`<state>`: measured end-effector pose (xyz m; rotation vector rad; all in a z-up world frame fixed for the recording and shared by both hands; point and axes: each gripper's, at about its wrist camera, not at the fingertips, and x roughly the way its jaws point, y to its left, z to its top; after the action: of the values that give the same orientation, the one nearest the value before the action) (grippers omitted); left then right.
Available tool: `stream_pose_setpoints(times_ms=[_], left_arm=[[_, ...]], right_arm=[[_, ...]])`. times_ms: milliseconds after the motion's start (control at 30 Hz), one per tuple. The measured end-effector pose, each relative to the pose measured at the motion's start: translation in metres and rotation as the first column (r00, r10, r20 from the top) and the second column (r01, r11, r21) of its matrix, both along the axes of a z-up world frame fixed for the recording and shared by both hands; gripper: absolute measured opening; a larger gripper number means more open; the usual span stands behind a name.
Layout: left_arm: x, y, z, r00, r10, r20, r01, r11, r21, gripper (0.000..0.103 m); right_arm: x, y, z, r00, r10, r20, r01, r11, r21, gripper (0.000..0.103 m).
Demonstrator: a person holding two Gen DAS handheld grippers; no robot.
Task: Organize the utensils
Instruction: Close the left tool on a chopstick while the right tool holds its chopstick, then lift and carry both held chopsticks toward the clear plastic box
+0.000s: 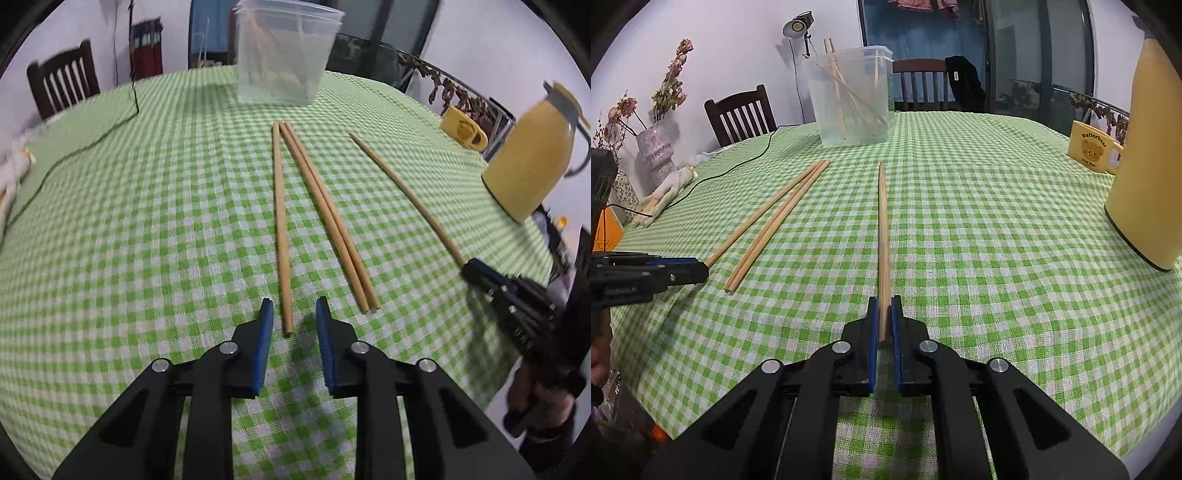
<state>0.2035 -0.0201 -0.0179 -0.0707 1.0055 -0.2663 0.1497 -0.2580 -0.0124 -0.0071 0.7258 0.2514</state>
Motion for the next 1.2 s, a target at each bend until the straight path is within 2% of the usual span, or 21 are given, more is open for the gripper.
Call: stream_pose_setpoints(times_ms=[33,100,200,333,400,700,800,1067,1200], left_arm=[[0.000,0.000,-0.001,1.000,-0.003,-0.001,0.003,1.000,0.008,0.007],[-0.002,-0.004,-0.002,1.000,-0.013,0.020,0.012,0.998,0.056,0.002],[-0.001,-0.009,-0.002,0.999,-0.020,0.028,0.018,0.996,0.089,0.002],[-0.004,-0.027,-0.003,0.997,-0.056,0.053,0.043,0.977,0.211,0.004],[-0.006,-0.030,-0.004,0.996,-0.054,0.074,0.035,0.972,0.233,0.004],[-0.015,-0.021,-0.004,0.994,-0.051,0.092,0.030,0.976,0.214,0.002],[-0.015,-0.011,0.002,0.995,-0.031,0.093,0.015,0.985,0.174,0.001],[-0.010,0.034,0.066,0.984,-0.018,0.176,0.005,0.997,0.073,0.001],[-0.009,0.044,0.090,0.975,-0.015,0.222,-0.003,0.997,0.080,0.001]], right_arm=[[0.000,0.000,0.000,1.000,0.002,0.001,-0.002,1.000,-0.003,0.007],[0.000,0.000,0.000,1.000,0.003,0.003,-0.003,1.000,-0.004,0.007],[0.000,0.000,0.000,1.000,0.007,0.006,-0.007,1.000,-0.006,0.007],[-0.002,0.001,-0.001,1.000,0.012,0.022,-0.012,1.000,-0.019,0.007],[-0.002,0.004,-0.001,0.999,0.019,0.028,-0.018,0.999,-0.040,0.007],[-0.001,0.010,0.001,0.999,0.026,0.019,-0.025,0.998,-0.062,0.007],[-0.003,0.015,0.006,0.999,0.036,0.033,-0.033,0.997,-0.074,0.007],[-0.003,0.018,0.052,0.987,0.062,0.151,-0.047,0.994,-0.102,0.007],[0.000,0.021,0.069,0.979,0.075,0.190,-0.054,0.992,-0.110,0.007]])
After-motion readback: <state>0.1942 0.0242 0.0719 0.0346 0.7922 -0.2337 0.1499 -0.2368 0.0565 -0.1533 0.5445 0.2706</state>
